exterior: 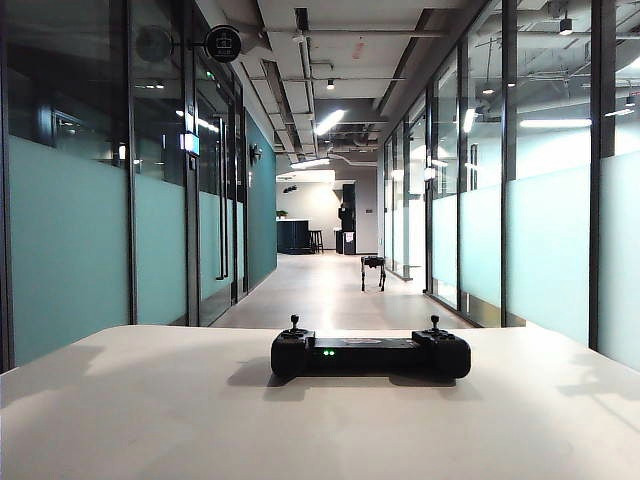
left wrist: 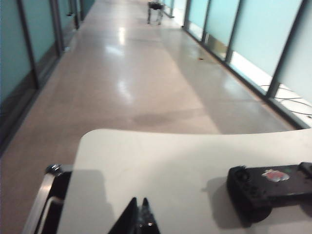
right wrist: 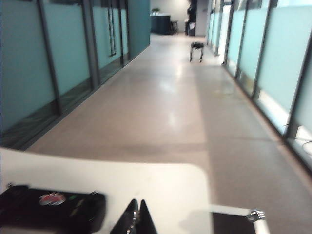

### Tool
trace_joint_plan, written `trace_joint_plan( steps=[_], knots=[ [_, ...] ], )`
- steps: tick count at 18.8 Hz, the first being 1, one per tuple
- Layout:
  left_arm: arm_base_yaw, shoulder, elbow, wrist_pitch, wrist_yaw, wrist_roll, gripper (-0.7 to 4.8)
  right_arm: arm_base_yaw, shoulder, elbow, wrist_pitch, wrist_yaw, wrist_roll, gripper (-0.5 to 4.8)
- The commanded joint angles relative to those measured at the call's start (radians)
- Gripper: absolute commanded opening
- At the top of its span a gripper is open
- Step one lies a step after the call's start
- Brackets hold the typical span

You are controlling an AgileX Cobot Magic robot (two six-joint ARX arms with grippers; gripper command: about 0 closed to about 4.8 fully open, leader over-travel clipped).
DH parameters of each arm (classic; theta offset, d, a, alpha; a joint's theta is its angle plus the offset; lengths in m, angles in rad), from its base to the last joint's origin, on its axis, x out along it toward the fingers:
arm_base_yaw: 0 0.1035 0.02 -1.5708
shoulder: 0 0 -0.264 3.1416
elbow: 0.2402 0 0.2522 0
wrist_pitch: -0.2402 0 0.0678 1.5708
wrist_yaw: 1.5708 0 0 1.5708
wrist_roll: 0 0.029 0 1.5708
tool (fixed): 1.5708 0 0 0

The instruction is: Push the left joystick on the remote control sitting on the white table backward to make the robot dog back up in a straight line until it returns close to you.

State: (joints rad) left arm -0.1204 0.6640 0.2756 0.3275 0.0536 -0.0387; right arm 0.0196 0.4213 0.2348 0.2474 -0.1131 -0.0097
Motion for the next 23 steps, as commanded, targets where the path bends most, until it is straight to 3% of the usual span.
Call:
trace_joint_plan(
  steps=[1,9,14,23],
  knots=[
    [-0.003,0.093,0.035,0.081,0.046,-0.005,-0.05,0.060,0.034,0.005,0.027,0.014,-0.003,-0.06],
    [-0.003,0.276,0.137,0.091,0.129,-0.029,-0.05,0.227,0.211,0.005,0.153,0.096,-0.003,-0.06],
    [-0.026,0.343,0.166,0.094,0.173,-0.051,-0.05,0.241,0.352,0.005,0.267,0.095,-0.002,-0.06],
    [-0.164,0.557,0.295,0.100,0.171,-0.044,-0.05,0.243,0.568,0.024,0.402,0.090,0.002,-0.06]
  ],
)
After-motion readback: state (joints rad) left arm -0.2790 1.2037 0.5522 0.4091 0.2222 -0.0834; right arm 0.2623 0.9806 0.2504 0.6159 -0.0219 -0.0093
